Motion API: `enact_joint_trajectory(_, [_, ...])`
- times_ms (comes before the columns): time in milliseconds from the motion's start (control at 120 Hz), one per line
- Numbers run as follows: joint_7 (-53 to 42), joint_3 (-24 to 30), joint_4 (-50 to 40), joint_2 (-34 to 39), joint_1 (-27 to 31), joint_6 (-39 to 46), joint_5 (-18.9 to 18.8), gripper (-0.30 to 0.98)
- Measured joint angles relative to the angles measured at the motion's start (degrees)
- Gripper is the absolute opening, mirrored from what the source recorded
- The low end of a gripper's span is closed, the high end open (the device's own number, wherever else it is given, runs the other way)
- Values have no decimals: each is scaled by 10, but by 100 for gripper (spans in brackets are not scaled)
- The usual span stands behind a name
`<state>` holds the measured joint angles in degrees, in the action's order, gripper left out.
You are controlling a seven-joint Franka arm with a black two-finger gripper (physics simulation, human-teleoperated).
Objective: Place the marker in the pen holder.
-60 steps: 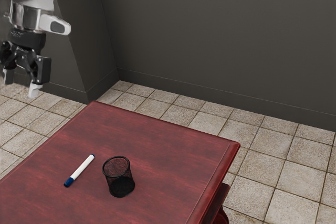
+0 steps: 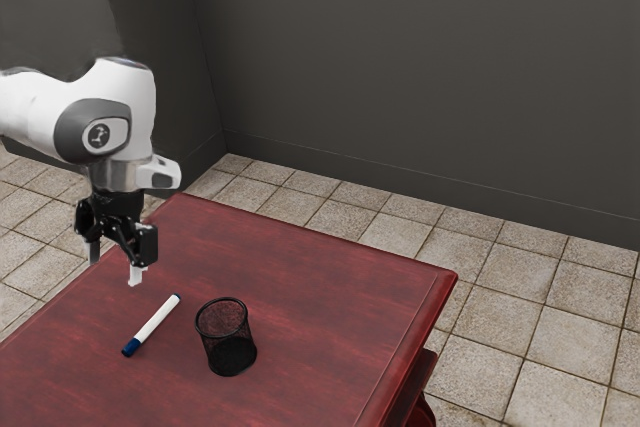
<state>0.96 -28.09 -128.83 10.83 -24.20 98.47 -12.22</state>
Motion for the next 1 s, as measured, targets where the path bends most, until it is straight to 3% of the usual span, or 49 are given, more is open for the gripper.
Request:
enact_joint_trajectory(67, [-5,-11,-16,-56,2,72,26,69])
enact_joint_trajectory(242, [-27,-13,6,-213,27,225,159,69])
enact_joint_trajectory(400, [-59,-14,-1,-233,41,293,224,69])
enact_joint_trajectory(633, [-93,-19,-74,-168,38,331,230,67])
enact_joint_trajectory(825, [-114,-21,-72,-169,52,342,200,55])
enact_joint_trajectory(1000, [-127,-20,-65,-180,64,348,195,43])
